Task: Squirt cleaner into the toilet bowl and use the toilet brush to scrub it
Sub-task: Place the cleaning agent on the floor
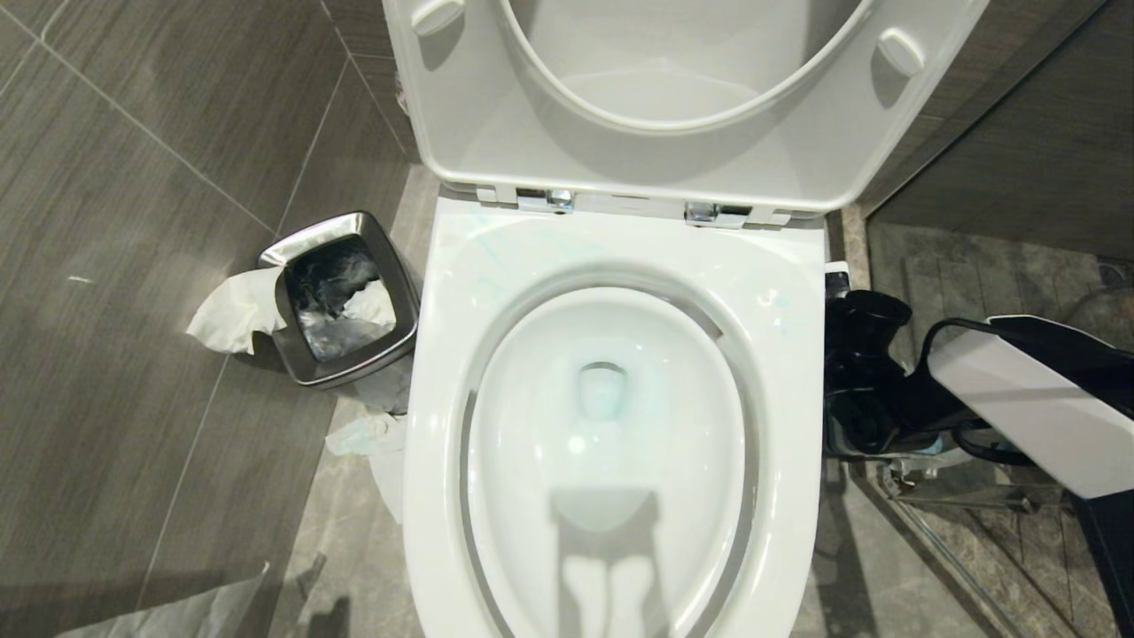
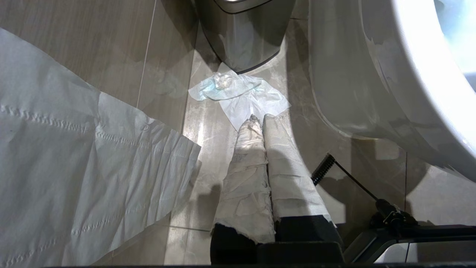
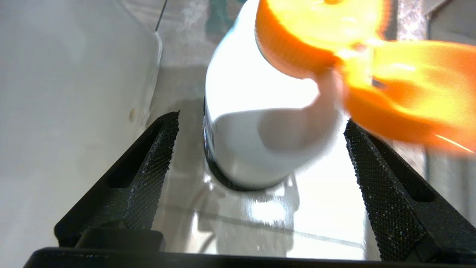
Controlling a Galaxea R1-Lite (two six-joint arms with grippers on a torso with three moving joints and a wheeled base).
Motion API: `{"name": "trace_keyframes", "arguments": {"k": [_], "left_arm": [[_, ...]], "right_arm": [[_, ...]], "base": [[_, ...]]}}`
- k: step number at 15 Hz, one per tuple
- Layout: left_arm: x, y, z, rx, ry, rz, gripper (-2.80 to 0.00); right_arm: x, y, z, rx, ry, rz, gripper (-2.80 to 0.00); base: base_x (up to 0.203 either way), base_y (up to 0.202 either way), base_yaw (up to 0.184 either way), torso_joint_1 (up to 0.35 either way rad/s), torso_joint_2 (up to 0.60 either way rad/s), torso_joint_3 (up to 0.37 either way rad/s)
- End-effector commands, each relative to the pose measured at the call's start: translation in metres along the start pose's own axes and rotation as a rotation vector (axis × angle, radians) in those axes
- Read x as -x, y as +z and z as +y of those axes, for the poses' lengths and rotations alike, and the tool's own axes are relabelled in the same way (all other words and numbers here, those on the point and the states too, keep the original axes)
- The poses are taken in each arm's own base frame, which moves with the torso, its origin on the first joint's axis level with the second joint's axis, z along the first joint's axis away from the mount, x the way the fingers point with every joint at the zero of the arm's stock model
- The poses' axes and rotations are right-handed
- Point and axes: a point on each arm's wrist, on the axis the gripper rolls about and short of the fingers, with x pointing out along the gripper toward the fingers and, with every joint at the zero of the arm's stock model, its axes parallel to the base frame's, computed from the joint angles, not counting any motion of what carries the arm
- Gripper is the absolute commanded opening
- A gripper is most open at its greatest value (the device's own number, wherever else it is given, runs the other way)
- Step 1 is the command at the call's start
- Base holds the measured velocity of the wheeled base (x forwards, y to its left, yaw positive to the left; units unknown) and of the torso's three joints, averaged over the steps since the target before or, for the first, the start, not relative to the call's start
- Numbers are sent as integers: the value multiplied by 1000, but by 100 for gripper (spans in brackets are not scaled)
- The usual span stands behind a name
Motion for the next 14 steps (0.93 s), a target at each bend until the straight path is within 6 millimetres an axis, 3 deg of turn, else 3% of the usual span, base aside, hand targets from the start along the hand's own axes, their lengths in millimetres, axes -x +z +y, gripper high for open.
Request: {"name": "trace_keyframes", "arguments": {"k": [1, 4, 14], "left_arm": [[0, -1, 0, 0, 0, 4, -280], [0, -1, 0, 0, 0, 3, -280], [0, -1, 0, 0, 0, 4, -280]], "right_arm": [[14, 16, -4, 0, -1, -5, 0], [50, 20, -10, 2, 5, 48, 0], [194, 124, -37, -10, 28, -8, 0]], "base": [[0, 0, 0, 0, 0, 0], [0, 0, 0, 0, 0, 0], [0, 0, 0, 0, 0, 0]]}}
